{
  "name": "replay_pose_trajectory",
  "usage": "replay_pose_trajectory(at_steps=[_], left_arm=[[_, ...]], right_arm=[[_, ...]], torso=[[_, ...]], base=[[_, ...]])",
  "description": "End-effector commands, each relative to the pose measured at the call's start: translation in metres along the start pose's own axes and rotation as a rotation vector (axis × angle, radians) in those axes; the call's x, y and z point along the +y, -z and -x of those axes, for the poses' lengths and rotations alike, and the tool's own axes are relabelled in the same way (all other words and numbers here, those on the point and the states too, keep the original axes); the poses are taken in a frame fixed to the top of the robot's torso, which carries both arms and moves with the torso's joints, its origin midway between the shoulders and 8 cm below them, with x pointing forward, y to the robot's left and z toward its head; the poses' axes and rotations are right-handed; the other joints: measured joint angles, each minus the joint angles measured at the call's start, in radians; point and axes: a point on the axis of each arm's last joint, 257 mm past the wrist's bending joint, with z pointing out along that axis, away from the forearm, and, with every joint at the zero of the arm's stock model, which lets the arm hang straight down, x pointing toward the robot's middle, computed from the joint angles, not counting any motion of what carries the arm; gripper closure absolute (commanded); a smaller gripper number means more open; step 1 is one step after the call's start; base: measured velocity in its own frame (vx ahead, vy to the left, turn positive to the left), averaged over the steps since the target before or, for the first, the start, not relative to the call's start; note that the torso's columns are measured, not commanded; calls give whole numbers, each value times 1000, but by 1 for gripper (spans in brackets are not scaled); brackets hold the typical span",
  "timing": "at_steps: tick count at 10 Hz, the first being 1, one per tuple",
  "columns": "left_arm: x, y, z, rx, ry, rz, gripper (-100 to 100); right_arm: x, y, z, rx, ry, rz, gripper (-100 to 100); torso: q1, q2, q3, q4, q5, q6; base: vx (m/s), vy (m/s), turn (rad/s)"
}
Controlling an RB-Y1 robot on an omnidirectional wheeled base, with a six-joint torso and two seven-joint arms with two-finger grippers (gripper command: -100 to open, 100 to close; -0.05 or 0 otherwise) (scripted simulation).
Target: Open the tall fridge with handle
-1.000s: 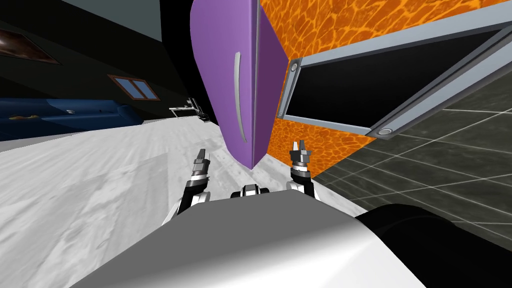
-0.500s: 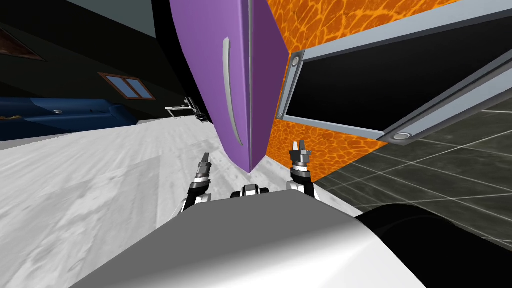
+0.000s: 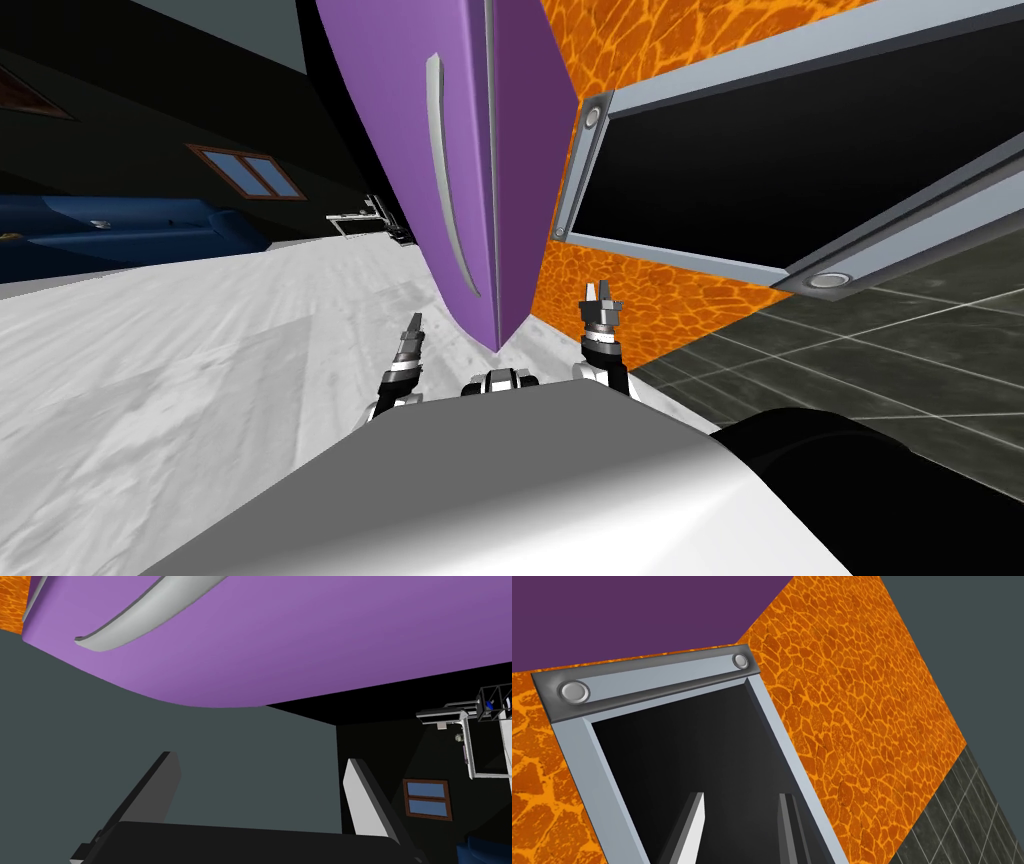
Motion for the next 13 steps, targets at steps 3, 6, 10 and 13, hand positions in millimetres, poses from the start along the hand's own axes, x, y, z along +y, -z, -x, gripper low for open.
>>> replay_pose_trajectory(at_steps=[3,6,10,13], left_arm=[[24,19,-12,28,-38,22,-100],[45,38,-24,52,-61,48,-100],[62,55,-36,71,-74,73,-100],[74,71,-49,81,-73,95,-100]], right_arm=[[0,0,0,0,0,0,0],[0,0,0,0,0,0,0],[0,0,0,0,0,0,0],[0,0,0,0,0,0,0]], torso=[[-2,0,-1,0,-1,0],[1,-2,-2,-1,0,0],[0,3,2,1,0,0],[-2,-2,-1,-1,0,0]], base=[[131,-99,-8],[161,-56,-15],[118,-70,-9],[128,-79,-9]])
